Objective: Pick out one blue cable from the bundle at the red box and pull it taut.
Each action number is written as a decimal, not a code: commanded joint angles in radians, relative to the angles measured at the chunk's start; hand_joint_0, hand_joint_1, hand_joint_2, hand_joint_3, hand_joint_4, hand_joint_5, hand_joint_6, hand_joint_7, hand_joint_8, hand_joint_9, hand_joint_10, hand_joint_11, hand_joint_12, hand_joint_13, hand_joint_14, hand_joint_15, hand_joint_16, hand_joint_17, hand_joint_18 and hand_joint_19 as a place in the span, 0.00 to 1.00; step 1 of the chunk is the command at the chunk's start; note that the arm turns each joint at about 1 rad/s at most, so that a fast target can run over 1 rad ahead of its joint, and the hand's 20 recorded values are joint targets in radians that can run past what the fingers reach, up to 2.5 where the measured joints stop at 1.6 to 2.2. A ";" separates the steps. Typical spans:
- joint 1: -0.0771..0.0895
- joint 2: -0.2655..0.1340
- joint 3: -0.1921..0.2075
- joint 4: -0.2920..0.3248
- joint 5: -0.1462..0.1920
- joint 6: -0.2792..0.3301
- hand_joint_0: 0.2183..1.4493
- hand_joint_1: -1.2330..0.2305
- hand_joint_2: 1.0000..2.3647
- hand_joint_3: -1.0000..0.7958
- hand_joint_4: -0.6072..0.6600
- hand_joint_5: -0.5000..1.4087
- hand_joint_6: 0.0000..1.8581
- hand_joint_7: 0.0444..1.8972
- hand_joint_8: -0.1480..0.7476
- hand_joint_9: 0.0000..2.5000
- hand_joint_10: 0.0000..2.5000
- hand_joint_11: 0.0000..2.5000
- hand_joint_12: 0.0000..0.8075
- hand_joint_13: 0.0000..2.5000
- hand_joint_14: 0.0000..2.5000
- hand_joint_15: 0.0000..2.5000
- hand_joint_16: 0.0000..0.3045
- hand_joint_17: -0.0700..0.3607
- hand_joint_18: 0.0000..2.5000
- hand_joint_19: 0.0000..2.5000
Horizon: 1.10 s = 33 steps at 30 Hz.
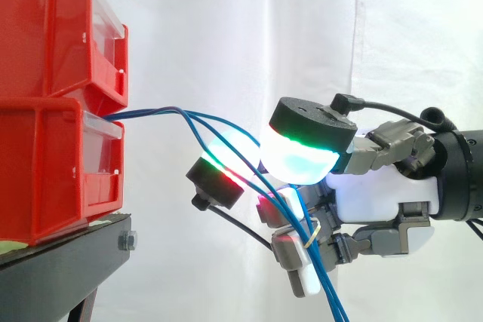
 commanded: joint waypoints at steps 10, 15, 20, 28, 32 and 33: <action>0.000 0.000 0.000 0.000 0.000 0.010 0.46 0.19 0.00 0.28 0.46 0.16 0.53 0.39 0.37 0.36 0.01 0.31 0.42 0.38 0.01 0.23 0.14 0.38 0.36 0.20; 0.000 0.000 0.000 0.000 0.000 0.013 0.43 0.17 0.00 0.28 0.51 0.14 0.53 0.36 0.37 0.29 0.00 0.30 0.43 0.33 0.01 0.21 0.15 0.40 0.33 0.19; 0.000 0.000 0.000 0.000 0.002 0.013 0.40 0.21 0.00 0.28 0.53 0.15 0.52 0.36 0.41 0.34 0.01 0.32 0.44 0.35 0.01 0.22 0.15 0.41 0.34 0.21; 0.000 0.000 0.000 0.000 0.000 0.015 0.30 0.34 0.00 0.28 0.53 0.17 0.51 0.38 0.45 0.42 0.01 0.33 0.47 0.39 0.01 0.23 0.16 0.42 0.36 0.25; 0.000 0.000 0.000 0.000 0.000 0.013 0.28 0.39 0.00 0.28 0.53 0.17 0.50 0.39 0.46 0.43 0.01 0.33 0.47 0.40 0.01 0.24 0.17 0.43 0.37 0.26; 0.000 0.000 0.000 0.000 0.000 0.015 0.28 0.39 0.00 0.28 0.53 0.17 0.50 0.39 0.46 0.44 0.01 0.33 0.48 0.41 0.01 0.24 0.17 0.43 0.37 0.26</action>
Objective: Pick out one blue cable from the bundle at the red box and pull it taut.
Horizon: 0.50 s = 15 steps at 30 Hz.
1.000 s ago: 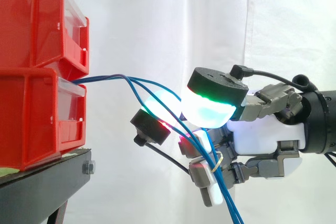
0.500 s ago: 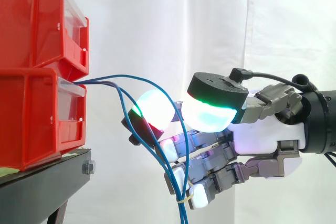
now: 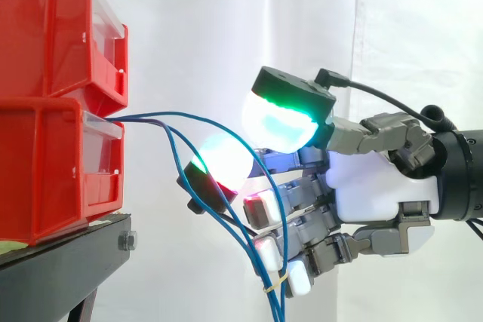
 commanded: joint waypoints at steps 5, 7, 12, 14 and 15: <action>0.000 0.000 0.000 0.000 0.000 0.001 0.29 0.40 0.00 0.28 0.53 0.17 0.50 0.40 0.46 0.45 0.01 0.33 0.48 0.41 0.01 0.24 0.17 0.43 0.38 0.26; 0.000 0.000 0.000 0.000 0.000 0.000 0.33 0.39 0.00 0.28 0.51 0.18 0.50 0.41 0.46 0.45 0.01 0.32 0.47 0.42 0.01 0.24 0.16 0.42 0.37 0.26; 0.002 0.000 0.000 0.000 0.000 0.000 0.34 0.35 0.01 0.33 0.44 0.19 0.50 0.44 0.45 0.47 0.01 0.33 0.46 0.43 0.01 0.25 0.16 0.42 0.38 0.26; 0.002 0.000 0.000 0.000 0.000 0.001 0.34 0.34 0.01 0.36 0.42 0.19 0.49 0.46 0.45 0.48 0.01 0.33 0.47 0.43 0.01 0.24 0.16 0.42 0.39 0.27; 0.002 0.000 0.000 0.000 0.000 0.001 0.34 0.33 0.01 0.39 0.40 0.19 0.49 0.48 0.44 0.49 0.01 0.32 0.46 0.44 0.01 0.24 0.16 0.42 0.39 0.26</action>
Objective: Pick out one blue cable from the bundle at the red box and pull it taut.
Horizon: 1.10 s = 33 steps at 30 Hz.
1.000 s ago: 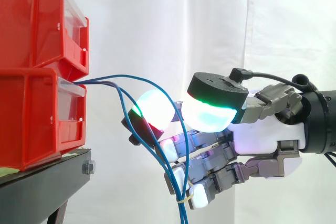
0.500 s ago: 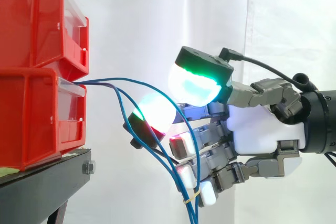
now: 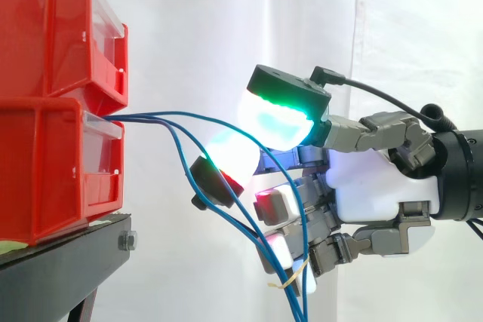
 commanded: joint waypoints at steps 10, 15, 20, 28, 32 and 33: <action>0.002 0.000 0.001 0.001 0.002 0.007 0.30 0.36 0.01 0.37 0.43 0.20 0.48 0.49 0.46 0.50 0.01 0.31 0.47 0.44 0.01 0.24 0.17 0.43 0.40 0.26; 0.002 0.000 0.000 0.003 0.002 0.008 0.27 0.44 0.00 0.28 0.50 0.20 0.45 0.48 0.48 0.49 0.01 0.30 0.49 0.44 0.01 0.24 0.18 0.44 0.39 0.27; 0.002 0.000 0.000 0.001 0.002 0.008 0.23 0.46 0.00 0.28 0.52 0.20 0.44 0.47 0.49 0.49 0.01 0.29 0.52 0.44 0.01 0.24 0.19 0.46 0.40 0.27; 0.003 0.000 0.000 0.000 0.002 0.008 0.21 0.33 0.00 0.28 0.57 0.18 0.47 0.42 0.50 0.48 0.01 0.31 0.52 0.45 0.01 0.25 0.19 0.47 0.41 0.26; 0.003 0.001 0.001 0.001 0.002 0.008 0.26 0.27 0.00 0.28 0.54 0.17 0.48 0.40 0.47 0.46 0.01 0.32 0.49 0.44 0.01 0.25 0.18 0.45 0.40 0.27; 0.003 0.000 0.001 0.001 0.002 0.008 0.28 0.26 0.00 0.28 0.54 0.17 0.48 0.40 0.46 0.46 0.01 0.33 0.48 0.44 0.01 0.25 0.17 0.44 0.40 0.27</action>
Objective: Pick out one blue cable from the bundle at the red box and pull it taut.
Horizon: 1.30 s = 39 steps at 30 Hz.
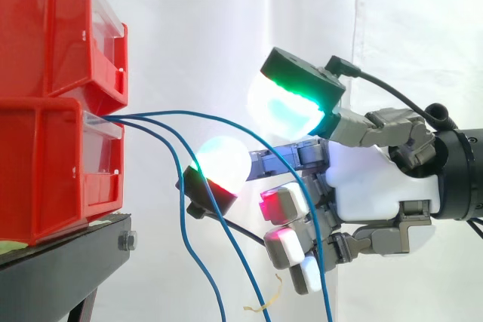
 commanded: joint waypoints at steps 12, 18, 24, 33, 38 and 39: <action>0.002 0.000 -0.001 0.000 0.003 0.000 0.35 0.32 0.01 0.37 0.46 0.17 0.50 0.41 0.46 0.48 0.01 0.34 0.45 0.46 0.01 0.26 0.16 0.42 0.41 0.27; 0.002 0.000 -0.001 0.000 0.003 0.000 0.33 0.34 0.01 0.42 0.45 0.18 0.50 0.45 0.47 0.50 0.01 0.33 0.47 0.48 0.01 0.26 0.17 0.43 0.42 0.28; 0.003 0.000 -0.001 0.000 0.002 0.000 0.33 0.35 0.01 0.44 0.45 0.18 0.50 0.46 0.47 0.50 0.01 0.33 0.47 0.48 0.01 0.27 0.17 0.44 0.42 0.28; 0.003 0.000 -0.001 0.000 0.002 0.000 0.32 0.38 0.01 0.42 0.49 0.20 0.50 0.50 0.50 0.53 0.01 0.33 0.50 0.49 0.01 0.26 0.19 0.46 0.43 0.28; 0.003 0.000 -0.001 0.000 0.002 0.000 0.31 0.41 0.01 0.43 0.49 0.20 0.50 0.50 0.52 0.54 0.01 0.32 0.53 0.50 0.01 0.26 0.20 0.48 0.44 0.28; 0.002 0.000 -0.001 0.000 0.000 0.000 0.31 0.42 0.01 0.44 0.49 0.20 0.50 0.51 0.52 0.54 0.01 0.32 0.53 0.50 0.01 0.26 0.20 0.49 0.44 0.28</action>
